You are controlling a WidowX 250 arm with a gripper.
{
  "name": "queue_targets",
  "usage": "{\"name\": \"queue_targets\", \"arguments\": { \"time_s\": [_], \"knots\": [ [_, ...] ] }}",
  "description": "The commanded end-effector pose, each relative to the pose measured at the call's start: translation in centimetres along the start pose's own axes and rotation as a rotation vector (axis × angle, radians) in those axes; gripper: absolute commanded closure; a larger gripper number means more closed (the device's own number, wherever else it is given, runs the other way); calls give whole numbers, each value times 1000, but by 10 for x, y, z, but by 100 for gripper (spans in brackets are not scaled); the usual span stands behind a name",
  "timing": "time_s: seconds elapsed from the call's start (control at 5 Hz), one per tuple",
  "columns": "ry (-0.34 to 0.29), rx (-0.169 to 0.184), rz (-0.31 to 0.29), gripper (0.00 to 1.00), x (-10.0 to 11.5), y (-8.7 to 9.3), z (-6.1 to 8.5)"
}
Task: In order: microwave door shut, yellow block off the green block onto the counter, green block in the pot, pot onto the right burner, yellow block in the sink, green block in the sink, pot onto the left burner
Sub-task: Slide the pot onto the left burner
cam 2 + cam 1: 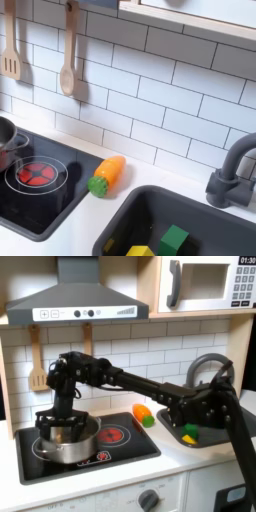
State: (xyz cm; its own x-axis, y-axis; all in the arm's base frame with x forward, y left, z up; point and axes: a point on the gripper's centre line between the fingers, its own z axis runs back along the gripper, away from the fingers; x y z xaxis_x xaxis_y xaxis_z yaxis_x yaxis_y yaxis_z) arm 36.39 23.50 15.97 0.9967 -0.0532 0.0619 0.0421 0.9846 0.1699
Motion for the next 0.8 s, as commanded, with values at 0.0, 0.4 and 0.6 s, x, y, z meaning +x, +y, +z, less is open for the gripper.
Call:
{"name": "queue_targets", "arguments": {
  "time_s": [0.0,0.4,0.6],
  "knots": [
    [-6,5,11,0,1,-1,5],
    [17,-10,16,0,-5,-6,26],
    [26,-28,11,0,-6,-13,32]
  ]
}}
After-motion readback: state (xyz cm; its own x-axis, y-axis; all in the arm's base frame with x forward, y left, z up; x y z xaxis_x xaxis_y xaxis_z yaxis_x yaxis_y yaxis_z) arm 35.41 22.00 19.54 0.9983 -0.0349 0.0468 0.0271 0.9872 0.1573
